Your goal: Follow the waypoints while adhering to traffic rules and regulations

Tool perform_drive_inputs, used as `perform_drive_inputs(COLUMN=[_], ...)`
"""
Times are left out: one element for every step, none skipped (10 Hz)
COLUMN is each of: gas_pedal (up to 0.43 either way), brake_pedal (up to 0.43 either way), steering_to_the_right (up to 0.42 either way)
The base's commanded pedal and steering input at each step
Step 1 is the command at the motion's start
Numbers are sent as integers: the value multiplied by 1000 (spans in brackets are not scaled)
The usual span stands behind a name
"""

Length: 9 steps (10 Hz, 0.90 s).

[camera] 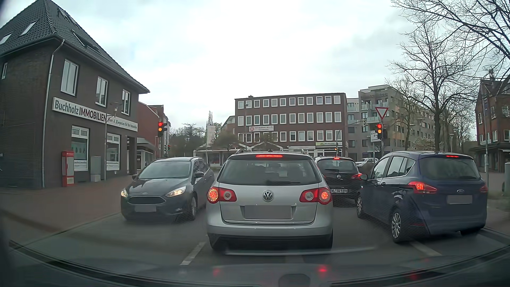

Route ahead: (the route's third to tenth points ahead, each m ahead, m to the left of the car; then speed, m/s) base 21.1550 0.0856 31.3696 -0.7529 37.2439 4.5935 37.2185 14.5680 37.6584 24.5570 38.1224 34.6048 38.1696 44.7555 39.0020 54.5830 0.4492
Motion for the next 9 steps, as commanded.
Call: perform_drive_inputs(gas_pedal=[0,0,0,0,0,0,0,0,0], brake_pedal=[134,140,140,146,152,152,152,152,159], steering_to_the_right=[-2,-2,-2,-2,-2,-2,-2,-2,-2])
